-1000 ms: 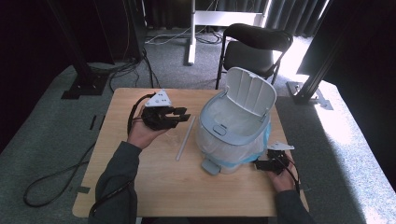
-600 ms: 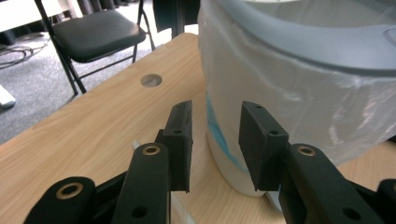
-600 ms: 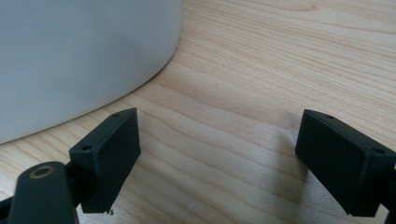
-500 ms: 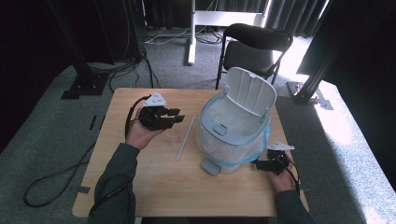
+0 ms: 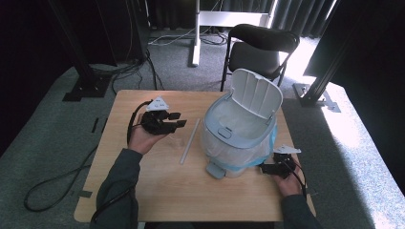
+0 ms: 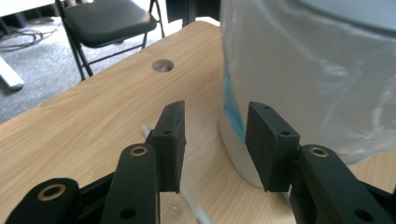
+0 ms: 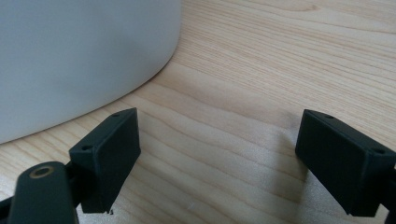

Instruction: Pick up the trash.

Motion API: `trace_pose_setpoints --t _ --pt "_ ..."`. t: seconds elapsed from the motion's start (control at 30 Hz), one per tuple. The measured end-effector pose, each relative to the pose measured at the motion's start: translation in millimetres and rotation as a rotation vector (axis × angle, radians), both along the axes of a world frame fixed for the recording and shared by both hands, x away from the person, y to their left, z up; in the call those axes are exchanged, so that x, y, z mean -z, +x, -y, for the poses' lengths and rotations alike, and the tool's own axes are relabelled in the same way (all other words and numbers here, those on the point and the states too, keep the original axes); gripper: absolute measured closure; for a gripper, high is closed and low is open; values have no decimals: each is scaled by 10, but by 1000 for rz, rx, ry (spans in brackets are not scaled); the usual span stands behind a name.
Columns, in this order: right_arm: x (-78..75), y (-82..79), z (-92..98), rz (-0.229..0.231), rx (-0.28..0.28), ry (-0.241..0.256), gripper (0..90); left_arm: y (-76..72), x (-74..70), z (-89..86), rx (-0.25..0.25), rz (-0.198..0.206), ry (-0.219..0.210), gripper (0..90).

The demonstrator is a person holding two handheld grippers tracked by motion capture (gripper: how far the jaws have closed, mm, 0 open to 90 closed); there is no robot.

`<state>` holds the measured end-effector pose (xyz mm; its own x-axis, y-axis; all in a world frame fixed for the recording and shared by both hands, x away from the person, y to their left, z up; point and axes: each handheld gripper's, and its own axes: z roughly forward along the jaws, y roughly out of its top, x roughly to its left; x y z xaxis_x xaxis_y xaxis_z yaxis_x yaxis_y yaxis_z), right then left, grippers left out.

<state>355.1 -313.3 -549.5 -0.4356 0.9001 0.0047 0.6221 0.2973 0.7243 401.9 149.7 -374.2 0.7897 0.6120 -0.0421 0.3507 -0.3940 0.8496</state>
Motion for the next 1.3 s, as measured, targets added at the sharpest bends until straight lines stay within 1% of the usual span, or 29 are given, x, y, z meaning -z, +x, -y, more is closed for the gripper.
trace_pose_setpoints --t 0.13,0.23,0.4,0.53,0.57,0.67,0.73,0.8,0.97,1.07,1.3 --pt "0 0 0 0 0 0 129 32 57 -39 -17 -16 -9 580" --pt "0 0 0 0 0 0 129 51 98 -68 -24 -21 0 580" --pt "0 -1 -1 0 1 0 129 63 149 -90 -34 -27 -5 580" --pt "0 -2 -1 -1 1 0 129 90 198 -109 -63 -27 -4 564" --pt "0 -3 -1 -1 1 0 129 98 214 -115 -73 -23 2 560" --pt "0 -3 -1 -1 2 0 129 116 265 -129 -91 -31 6 558" --pt "0 -3 -1 -1 2 0 129 121 300 -137 -96 -35 17 557" --pt "0 -3 -1 -1 2 0 129 124 337 -145 -102 -40 16 557" --pt "0 -4 -2 -1 2 0 129 144 443 -164 -120 -56 31 557" --pt "0 -4 -2 -1 2 0 129 153 503 -170 -135 -65 36 534" --pt "0 -4 -2 -1 2 0 129 161 602 -209 -149 -88 34 525"
